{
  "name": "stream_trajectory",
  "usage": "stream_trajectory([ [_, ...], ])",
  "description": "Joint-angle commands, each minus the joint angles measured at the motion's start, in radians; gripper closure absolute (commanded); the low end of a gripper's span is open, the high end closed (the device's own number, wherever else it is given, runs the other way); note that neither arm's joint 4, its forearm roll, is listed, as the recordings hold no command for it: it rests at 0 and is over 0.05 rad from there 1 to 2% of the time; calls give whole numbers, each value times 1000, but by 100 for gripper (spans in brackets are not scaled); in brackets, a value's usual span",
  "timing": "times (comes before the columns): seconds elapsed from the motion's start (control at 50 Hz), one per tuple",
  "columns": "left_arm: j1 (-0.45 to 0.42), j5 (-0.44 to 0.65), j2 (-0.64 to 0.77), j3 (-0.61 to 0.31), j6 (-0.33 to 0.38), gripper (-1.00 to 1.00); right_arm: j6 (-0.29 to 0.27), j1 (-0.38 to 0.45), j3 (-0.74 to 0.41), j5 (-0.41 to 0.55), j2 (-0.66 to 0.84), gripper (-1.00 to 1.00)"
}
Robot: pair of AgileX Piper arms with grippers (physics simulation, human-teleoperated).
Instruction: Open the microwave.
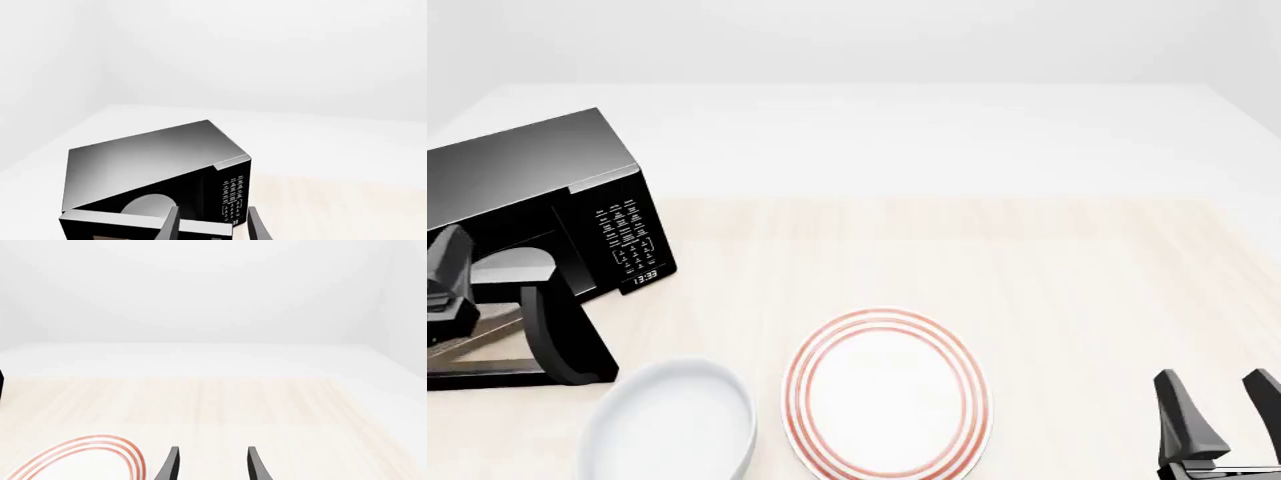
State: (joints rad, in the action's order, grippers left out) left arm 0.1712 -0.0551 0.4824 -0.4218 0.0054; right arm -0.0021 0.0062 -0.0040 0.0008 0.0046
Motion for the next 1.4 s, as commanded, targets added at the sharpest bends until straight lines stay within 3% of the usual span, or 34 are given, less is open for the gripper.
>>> stream_trajectory([
  [0.02,-10,87,68,-131,25,-100,0,0,0,0,0,-100],
  [0.12,-24,110,139,-196,33,-100,0,0,0,0,0,-100],
  [0.16,-26,124,175,-212,66,-100,0,0,0,0,0,-100],
  [0.24,-42,163,223,-268,10,-100,0,0,0,0,0,-100],
  [0.34,-50,218,273,-327,55,-100,0,0,0,0,0,-100],
  [0.4,-36,258,302,-358,45,-100,0,0,0,0,0,-100],
  [0.42,-37,280,325,-378,13,-100,0,0,0,0,0,-100],
  [0.46,-23,297,328,-398,46,-100,0,0,0,0,0,-100],
  [0.6,-49,372,414,-479,31,-100,0,0,0,0,0,-100],
  [0.72,-16,422,476,-504,80,-100,0,0,0,0,0,-100],
  [1.08,10,593,608,-613,105,-100,0,0,0,0,0,-100],
  [1.4,67,635,723,-687,143,-100,0,0,0,0,0,-100],
])
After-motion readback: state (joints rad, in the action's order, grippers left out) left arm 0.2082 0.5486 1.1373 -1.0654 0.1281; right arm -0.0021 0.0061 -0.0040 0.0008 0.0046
